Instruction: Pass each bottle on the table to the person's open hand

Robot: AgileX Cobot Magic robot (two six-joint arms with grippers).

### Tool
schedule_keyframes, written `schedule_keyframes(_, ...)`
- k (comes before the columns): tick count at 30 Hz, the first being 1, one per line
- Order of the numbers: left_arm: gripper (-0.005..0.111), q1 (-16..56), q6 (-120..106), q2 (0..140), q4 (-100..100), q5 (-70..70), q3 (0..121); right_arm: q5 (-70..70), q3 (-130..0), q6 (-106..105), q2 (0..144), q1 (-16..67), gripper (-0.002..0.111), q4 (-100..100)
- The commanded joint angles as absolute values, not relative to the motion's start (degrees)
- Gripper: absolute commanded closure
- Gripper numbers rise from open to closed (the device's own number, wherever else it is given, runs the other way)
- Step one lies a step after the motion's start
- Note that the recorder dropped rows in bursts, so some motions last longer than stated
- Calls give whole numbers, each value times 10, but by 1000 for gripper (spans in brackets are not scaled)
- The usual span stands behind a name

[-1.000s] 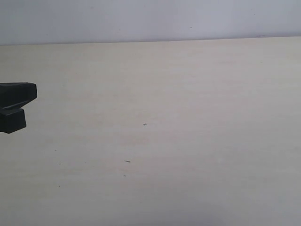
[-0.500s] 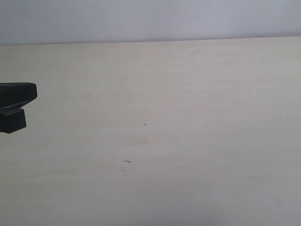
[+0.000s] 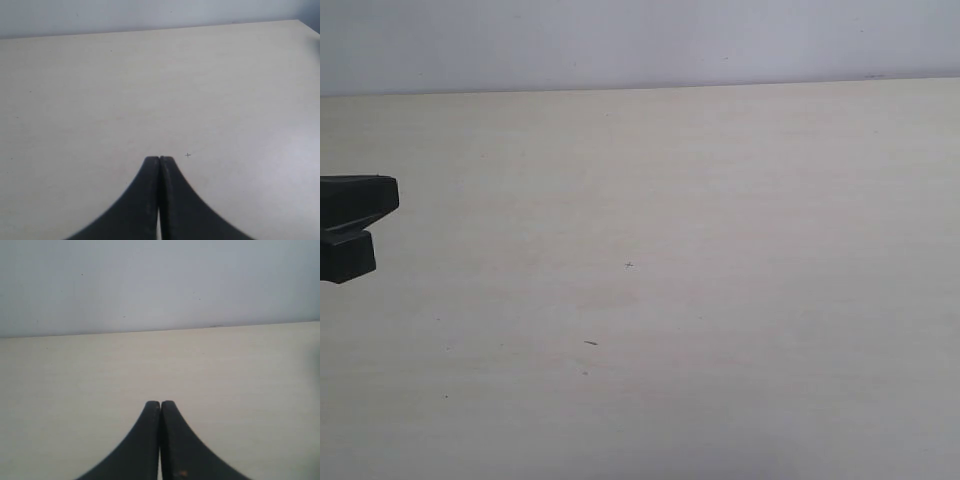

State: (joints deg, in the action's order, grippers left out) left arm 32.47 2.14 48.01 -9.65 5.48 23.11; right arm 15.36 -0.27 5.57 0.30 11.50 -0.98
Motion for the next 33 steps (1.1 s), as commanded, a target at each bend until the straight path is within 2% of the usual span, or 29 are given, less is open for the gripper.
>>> schedule_keyframes(1,107,296,20,451,-96,45,228,150,0,57,0,112,108,-14)
schedule_keyframes(8,107,166,20,327,-96,51,227,150,0,57,0,112,108,-14)
schedule_keyframes(12,107,83,16,237,-96,119,227,150,0,57,0,112,108,-14)
schedule_keyframes(18,107,-5,0,135,-95,243,227,150,0,57,0,112,108,-14)
schedule_keyframes(25,107,-29,0,61,-94,291,225,150,0,57,0,112,108,-14)
schedule_keyframes(33,107,-29,0,0,-94,250,152,150,0,57,0,112,108,-14)
